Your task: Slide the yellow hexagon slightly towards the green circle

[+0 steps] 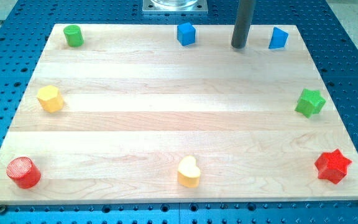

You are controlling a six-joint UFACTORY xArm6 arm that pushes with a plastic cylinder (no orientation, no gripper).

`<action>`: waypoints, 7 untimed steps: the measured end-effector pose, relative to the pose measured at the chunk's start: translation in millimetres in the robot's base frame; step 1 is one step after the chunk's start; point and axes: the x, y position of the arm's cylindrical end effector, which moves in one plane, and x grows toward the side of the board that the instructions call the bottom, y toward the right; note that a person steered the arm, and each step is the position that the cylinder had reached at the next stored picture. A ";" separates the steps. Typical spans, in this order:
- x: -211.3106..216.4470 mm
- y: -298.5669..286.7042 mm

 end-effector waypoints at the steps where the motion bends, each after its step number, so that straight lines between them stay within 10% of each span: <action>1: 0.0 0.0; 3: 0.0 -0.4; 5: 134.3 -58.7; 7: 149.8 -68.2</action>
